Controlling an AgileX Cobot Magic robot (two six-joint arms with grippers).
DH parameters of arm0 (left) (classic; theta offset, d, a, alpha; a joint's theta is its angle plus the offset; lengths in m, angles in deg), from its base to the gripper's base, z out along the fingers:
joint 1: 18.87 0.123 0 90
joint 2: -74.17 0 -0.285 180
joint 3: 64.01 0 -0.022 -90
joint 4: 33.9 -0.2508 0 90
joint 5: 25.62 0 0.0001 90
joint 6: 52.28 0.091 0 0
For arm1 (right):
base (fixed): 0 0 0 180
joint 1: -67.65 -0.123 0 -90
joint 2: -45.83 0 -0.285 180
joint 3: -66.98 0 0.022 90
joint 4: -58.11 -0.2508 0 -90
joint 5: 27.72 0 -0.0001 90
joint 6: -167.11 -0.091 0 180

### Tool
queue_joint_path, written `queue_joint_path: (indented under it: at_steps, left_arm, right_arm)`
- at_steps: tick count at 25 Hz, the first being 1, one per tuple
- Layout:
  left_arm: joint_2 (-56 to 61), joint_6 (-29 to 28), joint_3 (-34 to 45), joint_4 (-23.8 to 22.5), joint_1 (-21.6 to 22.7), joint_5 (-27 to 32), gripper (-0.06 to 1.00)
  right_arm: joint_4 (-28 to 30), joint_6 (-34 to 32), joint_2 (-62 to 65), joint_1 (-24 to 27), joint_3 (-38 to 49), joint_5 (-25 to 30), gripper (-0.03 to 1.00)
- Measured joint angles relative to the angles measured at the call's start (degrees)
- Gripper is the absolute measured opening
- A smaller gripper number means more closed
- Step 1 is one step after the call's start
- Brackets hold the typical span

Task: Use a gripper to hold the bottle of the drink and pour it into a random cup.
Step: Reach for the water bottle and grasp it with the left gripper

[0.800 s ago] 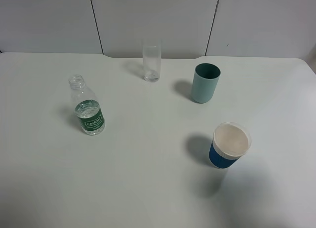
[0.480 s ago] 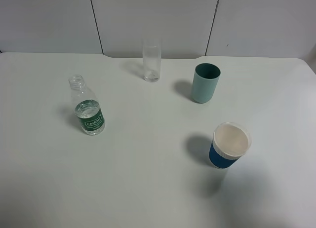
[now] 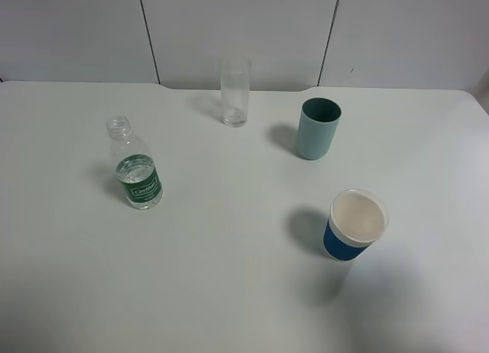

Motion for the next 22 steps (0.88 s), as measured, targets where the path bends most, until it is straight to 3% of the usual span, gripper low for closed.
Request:
queue_joint_path:
  at_steps: [22]
  left_arm:
    - [0.00, 0.00, 0.00, 0.00, 0.00, 0.00, 0.88]
  right_arm:
    - [0.00, 0.00, 0.00, 0.00, 0.00, 0.00, 0.74]
